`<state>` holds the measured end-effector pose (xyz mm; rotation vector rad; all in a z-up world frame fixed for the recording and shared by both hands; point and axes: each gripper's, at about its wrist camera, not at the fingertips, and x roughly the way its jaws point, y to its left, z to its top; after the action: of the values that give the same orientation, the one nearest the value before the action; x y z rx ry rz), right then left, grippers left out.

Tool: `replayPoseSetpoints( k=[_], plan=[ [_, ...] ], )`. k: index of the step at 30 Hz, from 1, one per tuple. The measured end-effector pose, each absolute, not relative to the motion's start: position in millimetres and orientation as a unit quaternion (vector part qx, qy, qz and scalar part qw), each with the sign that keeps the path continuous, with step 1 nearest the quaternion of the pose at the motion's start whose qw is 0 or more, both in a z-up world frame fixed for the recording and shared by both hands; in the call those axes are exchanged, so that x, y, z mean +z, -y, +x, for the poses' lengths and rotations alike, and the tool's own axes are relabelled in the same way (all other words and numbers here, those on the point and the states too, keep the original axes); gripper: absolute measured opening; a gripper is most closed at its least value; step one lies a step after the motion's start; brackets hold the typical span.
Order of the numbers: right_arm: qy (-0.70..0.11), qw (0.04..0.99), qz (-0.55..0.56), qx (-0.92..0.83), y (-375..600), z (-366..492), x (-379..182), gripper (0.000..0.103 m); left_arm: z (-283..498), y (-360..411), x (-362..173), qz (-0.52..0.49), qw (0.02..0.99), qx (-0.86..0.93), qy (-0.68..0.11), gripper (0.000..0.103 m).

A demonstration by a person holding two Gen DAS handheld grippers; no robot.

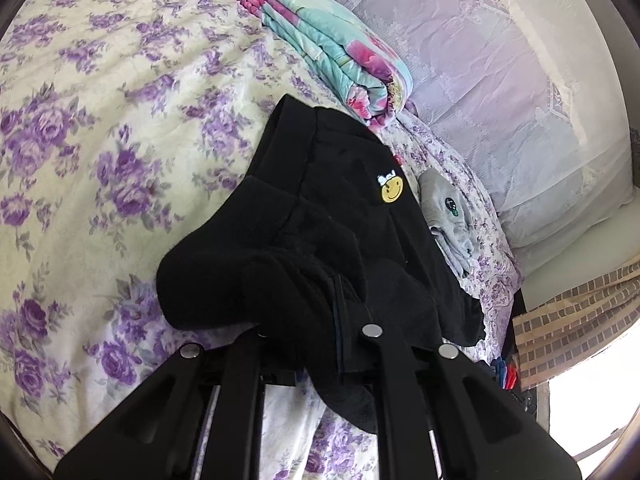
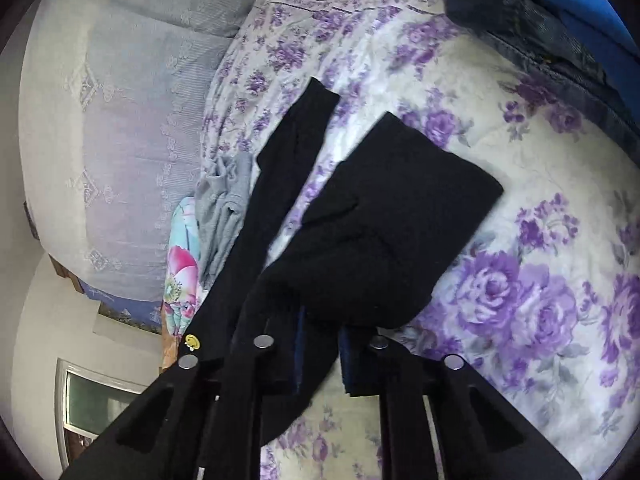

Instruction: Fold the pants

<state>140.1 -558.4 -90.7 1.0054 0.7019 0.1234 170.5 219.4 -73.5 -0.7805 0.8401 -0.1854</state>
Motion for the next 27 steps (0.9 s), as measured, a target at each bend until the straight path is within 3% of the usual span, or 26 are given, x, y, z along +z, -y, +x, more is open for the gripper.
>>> replayPoseSetpoints(
  k=[5,8,16,19,24,26,27],
  plan=[
    [-0.28,0.863,0.411,0.09,545,98,-15,0.01,159,-217,-12,-0.325,0.872,-0.105,-0.351,0.009],
    [-0.288,0.871,0.39,0.086,549,63,-5,0.01,140,-223,1,-0.324,0.875,-0.115,-0.342,0.009],
    [-0.363,0.81,0.459,0.046,568,-10,-103,0.01,92,-248,-97,-0.37,0.819,-0.104,-0.425,0.01],
    [-0.347,0.816,0.461,0.048,565,-19,-99,0.01,91,-256,-114,-0.4,0.804,-0.109,-0.427,0.01],
    [-0.323,0.842,0.426,0.067,556,-30,-70,0.01,82,-255,-88,-0.383,0.825,-0.117,-0.399,0.01],
    [-0.359,0.834,0.415,0.054,559,-28,-80,0.018,81,-254,-87,-0.37,0.828,-0.11,-0.406,0.016],
    [-0.381,0.829,0.409,0.029,562,-27,-88,0.04,81,-256,-93,-0.363,0.829,-0.09,-0.417,0.029]
  ],
)
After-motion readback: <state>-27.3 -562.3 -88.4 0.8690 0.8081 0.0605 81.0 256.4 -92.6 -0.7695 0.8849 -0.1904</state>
